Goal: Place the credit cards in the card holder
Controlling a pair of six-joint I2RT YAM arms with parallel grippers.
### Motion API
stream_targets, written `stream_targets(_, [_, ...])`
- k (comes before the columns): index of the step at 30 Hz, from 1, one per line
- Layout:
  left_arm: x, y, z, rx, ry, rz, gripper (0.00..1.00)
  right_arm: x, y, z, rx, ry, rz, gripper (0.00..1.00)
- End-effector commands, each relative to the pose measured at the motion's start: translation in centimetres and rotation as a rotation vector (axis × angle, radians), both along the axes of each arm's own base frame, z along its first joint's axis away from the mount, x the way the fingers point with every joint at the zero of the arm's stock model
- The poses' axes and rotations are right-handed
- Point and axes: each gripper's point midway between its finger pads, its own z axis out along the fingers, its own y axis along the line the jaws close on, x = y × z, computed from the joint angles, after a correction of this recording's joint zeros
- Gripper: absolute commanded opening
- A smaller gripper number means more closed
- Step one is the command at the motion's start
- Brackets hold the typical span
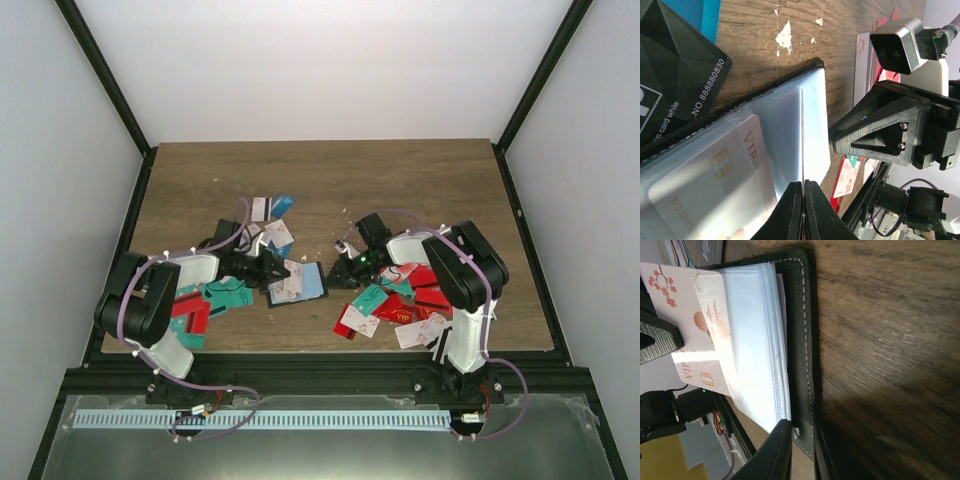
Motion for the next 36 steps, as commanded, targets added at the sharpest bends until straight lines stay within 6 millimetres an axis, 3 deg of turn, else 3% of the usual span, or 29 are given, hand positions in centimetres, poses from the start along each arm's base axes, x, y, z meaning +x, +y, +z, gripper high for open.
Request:
stream_targets(1, [-0.3, -0.3, -0.5, -0.005, -0.003, -0.002, 0.04, -0.4, 0.4, 0.6, 0.014, -0.006, 0.01, 0.15])
stream_targets(36, [-1.2, -2.6, -2.4, -0.003, 0.033, 0.099, 0.04, -1.4, 0.1, 0.1, 0.006, 0.079, -0.02, 0.07])
